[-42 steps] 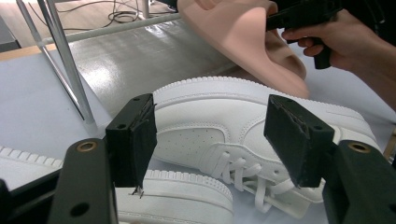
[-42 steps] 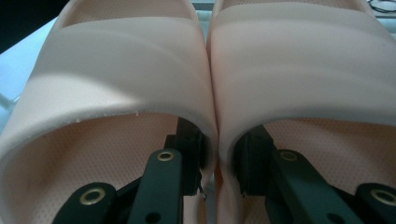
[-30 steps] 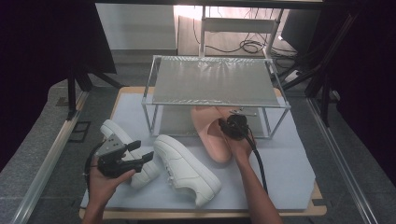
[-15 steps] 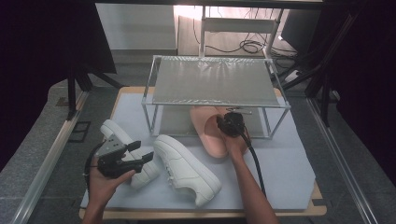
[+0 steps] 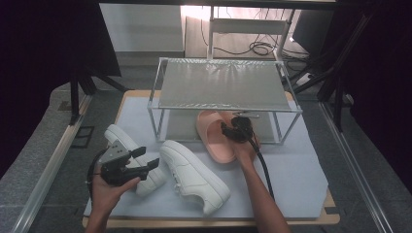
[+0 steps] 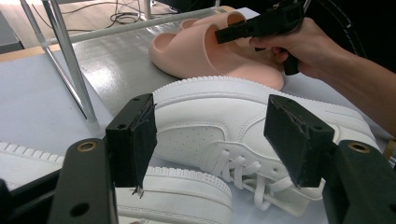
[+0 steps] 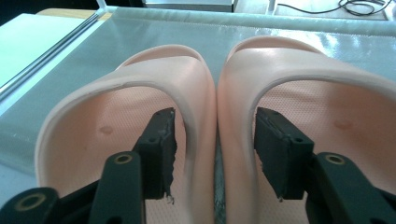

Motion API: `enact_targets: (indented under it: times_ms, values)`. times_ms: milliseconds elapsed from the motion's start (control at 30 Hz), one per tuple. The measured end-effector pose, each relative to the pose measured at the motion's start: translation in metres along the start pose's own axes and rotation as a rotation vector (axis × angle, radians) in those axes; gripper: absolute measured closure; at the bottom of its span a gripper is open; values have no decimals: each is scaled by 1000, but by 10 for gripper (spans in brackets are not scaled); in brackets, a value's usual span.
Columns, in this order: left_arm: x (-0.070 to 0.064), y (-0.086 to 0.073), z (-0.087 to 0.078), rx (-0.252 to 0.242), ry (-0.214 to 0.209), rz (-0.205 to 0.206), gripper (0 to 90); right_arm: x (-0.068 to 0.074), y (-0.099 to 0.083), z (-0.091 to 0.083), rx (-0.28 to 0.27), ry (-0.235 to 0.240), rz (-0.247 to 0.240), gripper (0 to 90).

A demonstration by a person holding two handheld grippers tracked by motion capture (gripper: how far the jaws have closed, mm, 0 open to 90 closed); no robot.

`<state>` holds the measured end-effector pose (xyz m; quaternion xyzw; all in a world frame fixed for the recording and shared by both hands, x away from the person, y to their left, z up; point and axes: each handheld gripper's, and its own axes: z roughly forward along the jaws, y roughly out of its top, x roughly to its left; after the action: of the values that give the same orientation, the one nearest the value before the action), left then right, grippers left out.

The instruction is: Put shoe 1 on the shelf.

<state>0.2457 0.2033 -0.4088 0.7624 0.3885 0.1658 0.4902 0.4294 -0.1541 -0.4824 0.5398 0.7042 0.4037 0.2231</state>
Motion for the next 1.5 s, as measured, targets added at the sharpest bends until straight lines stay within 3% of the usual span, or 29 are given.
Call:
enact_targets:
  times_ms: [233,467,733,933,1133,1267,1500]
  values:
    - [-1,0,0,0,0,2,348,-3,-5,-14,0,19,-54,492]
    - [-1,0,3,9,-2,2,348,-4,-15,-42,-19,68,-78,503]
    - [-2,0,5,13,-4,2,348,-11,-23,-76,-29,132,-104,643]
    - [-2,0,4,11,-3,0,348,-16,-38,-91,9,209,-127,795]
    - [-3,0,6,15,-8,4,348,-13,-54,-99,49,294,-160,900]
    - [-3,0,6,16,-8,2,348,-6,-68,-101,90,315,-214,900]
    - [-3,0,7,18,-8,3,348,-3,-79,-102,125,340,-247,900]
